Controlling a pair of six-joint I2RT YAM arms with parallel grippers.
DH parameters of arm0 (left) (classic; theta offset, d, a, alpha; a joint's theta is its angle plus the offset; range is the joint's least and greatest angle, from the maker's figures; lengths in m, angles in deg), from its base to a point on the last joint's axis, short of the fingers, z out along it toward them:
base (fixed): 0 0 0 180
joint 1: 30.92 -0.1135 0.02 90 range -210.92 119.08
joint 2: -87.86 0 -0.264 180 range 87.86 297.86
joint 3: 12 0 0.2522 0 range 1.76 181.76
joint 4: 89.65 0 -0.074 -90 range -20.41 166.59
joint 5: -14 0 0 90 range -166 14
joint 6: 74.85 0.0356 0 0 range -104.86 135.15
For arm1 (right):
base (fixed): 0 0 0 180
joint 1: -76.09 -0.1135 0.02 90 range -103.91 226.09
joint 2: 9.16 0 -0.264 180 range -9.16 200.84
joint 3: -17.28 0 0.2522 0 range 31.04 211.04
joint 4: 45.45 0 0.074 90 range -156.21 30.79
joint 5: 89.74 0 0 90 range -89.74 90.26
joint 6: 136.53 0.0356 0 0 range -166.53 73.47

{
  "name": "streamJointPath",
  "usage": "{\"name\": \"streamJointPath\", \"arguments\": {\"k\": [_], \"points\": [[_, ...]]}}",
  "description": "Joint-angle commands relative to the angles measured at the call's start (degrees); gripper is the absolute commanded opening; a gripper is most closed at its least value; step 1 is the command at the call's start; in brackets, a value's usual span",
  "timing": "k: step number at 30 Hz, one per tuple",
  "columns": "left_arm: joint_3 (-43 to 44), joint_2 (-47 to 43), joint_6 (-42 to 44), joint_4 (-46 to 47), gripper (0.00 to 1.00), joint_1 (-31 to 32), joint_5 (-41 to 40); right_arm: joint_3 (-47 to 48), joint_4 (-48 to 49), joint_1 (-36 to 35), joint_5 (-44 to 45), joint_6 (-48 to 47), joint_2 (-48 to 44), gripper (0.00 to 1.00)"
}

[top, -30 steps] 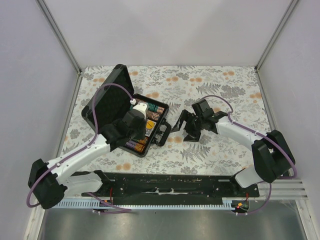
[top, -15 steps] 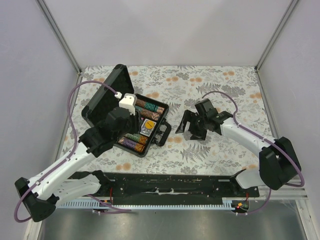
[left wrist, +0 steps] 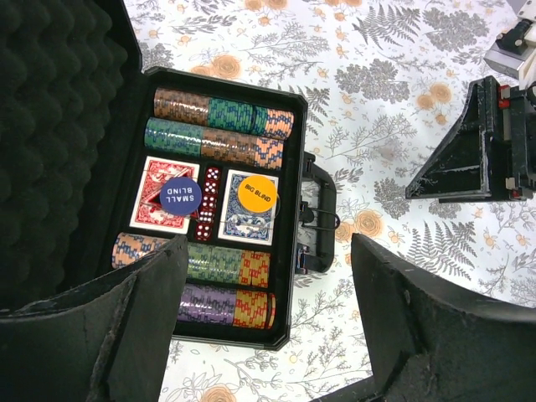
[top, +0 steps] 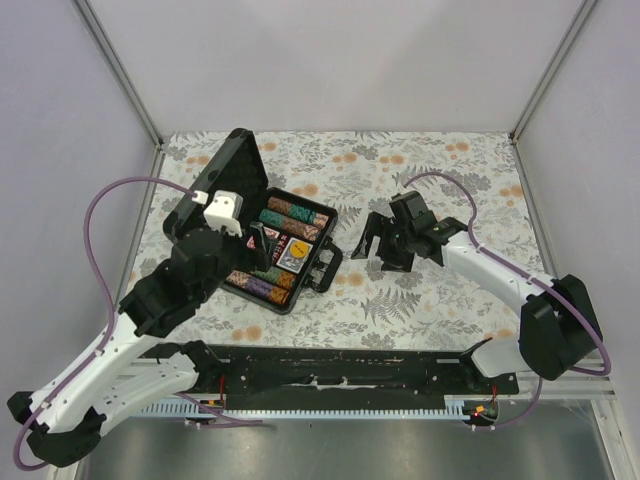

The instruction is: Pack up texas hold em set

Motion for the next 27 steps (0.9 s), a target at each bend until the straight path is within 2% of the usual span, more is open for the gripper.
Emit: {"name": "streamJointPath", "arguments": {"k": [1,7,12,22,25,27], "points": [[1.8,-2.0,2.7,-0.8,0.84,0.2,-1.1,3.1,0.3,0.2,3.1,-0.6,-1.1,0.95],[4.0,-2.3,5.0,-1.7,0.87,0.2,-0.1,5.1,1.0,-0.1,3.1,0.1,2.3,0.95],[8.2,1.0,5.9,-2.8,0.88,0.2,-0.7,6.2,2.2,-0.5,3.4,0.5,4.3,0.94],[25.4,16.6,9.7,-9.5,0.91,-0.3,-10.4,4.3,4.0,-0.7,3.0,-0.8,3.6,0.93],[31.6,22.0,11.0,-12.5,0.92,-2.5,-13.2,3.4,6.1,-0.7,1.0,-1.2,2.7,0.93],[35.3,25.5,10.9,-14.9,0.92,-5.6,-11.9,2.5,7.1,-0.7,0.6,-1.7,1.9,0.94]]}}
